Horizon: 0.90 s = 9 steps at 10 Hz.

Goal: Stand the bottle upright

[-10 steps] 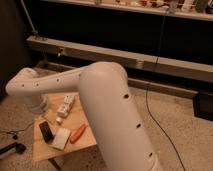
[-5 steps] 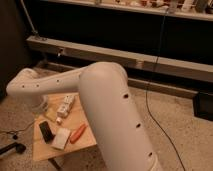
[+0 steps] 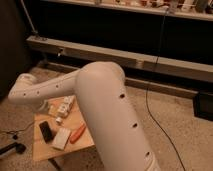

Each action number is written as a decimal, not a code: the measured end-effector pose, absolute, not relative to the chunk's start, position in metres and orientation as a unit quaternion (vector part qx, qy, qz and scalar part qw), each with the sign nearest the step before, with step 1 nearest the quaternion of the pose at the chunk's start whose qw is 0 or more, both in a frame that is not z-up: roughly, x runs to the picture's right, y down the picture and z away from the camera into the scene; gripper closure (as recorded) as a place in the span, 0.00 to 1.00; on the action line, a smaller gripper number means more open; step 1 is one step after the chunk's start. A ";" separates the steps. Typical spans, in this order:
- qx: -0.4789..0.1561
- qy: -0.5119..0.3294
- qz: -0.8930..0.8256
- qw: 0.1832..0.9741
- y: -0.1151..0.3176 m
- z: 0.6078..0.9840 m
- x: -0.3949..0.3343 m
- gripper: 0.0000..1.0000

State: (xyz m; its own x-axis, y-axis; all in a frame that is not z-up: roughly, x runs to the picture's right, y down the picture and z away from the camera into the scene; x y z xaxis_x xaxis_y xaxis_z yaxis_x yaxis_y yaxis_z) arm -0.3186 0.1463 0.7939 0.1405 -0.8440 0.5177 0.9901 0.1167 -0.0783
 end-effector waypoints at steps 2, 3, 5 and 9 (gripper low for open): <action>-0.213 -0.162 -0.625 0.734 0.150 0.797 -0.305 0.35; -0.217 -0.154 -0.620 0.738 0.151 0.799 -0.297 0.35; -0.225 -0.142 -0.609 0.748 0.153 0.804 -0.289 0.35; -0.236 -0.144 -0.600 0.751 0.160 0.816 -0.297 0.35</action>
